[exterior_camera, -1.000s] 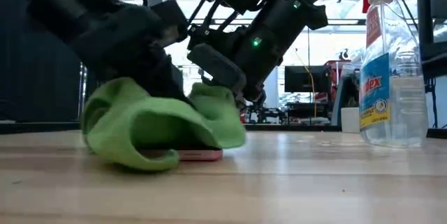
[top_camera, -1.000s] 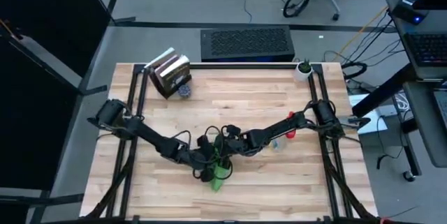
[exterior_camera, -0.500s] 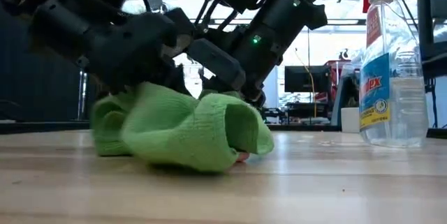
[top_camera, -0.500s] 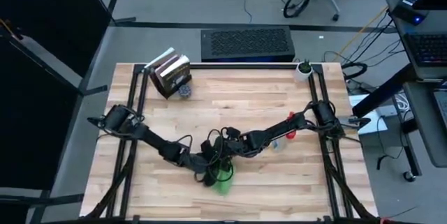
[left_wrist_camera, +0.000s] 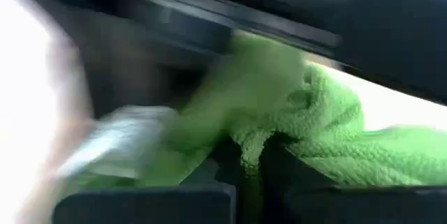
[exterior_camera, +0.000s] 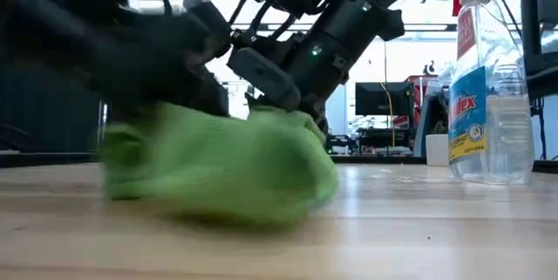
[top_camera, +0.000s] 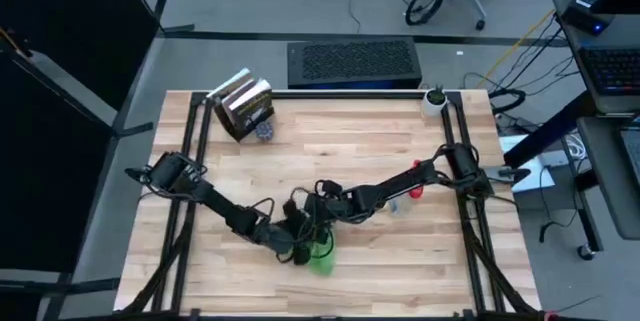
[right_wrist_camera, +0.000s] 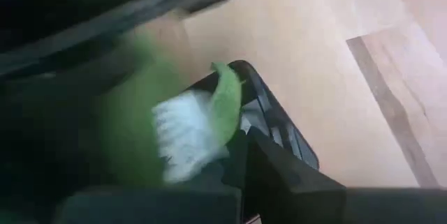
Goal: Apply microfiber cloth
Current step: Wipe the front of the pink cellphone with the green microfiber cloth
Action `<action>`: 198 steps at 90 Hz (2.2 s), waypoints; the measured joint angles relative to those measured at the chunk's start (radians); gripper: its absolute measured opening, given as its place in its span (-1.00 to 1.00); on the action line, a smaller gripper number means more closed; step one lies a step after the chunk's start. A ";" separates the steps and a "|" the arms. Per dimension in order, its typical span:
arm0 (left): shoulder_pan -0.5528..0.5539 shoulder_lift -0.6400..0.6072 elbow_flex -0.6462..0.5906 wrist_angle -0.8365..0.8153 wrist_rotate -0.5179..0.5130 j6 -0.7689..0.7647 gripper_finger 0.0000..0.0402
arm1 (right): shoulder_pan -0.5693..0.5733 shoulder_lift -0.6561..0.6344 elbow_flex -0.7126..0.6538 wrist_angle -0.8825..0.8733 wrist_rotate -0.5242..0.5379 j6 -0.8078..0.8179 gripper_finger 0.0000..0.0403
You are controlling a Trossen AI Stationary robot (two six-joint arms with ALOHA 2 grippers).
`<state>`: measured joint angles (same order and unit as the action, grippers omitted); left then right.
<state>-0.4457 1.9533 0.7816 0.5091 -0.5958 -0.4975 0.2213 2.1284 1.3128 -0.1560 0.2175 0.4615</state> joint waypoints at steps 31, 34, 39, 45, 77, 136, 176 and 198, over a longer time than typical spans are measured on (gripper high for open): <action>0.032 0.033 0.001 0.038 0.156 0.044 -1.00 | -0.002 -0.002 -0.001 -0.028 -0.003 -0.002 -1.00; 0.027 0.034 0.001 0.041 0.181 0.045 -1.00 | -0.004 -0.002 -0.001 -0.030 -0.009 -0.001 -1.00; 0.015 0.034 0.001 0.043 0.211 0.047 -1.00 | -0.006 -0.003 -0.001 -0.031 -0.018 -0.001 -1.00; -0.002 0.034 0.003 0.043 0.239 0.061 -1.00 | -0.005 -0.003 0.000 -0.030 -0.021 -0.003 -1.00; -0.085 -0.017 0.003 0.019 0.441 0.067 -1.00 | -0.004 -0.002 0.001 -0.024 -0.021 -0.007 -1.00; -0.020 -0.058 0.001 -0.031 0.110 0.079 -1.00 | -0.006 0.000 -0.001 0.013 -0.008 -0.001 -1.00; -0.061 0.051 0.007 0.089 0.306 0.035 -1.00 | -0.010 0.000 0.000 0.002 -0.016 -0.012 -1.00; -0.122 0.033 0.001 0.115 0.442 0.033 -1.00 | -0.010 0.000 0.000 0.002 -0.015 -0.020 -1.00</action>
<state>-0.5681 1.9860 0.7823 0.6244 -0.1540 -0.4648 0.2114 2.1284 1.3126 -0.1543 0.2027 0.4412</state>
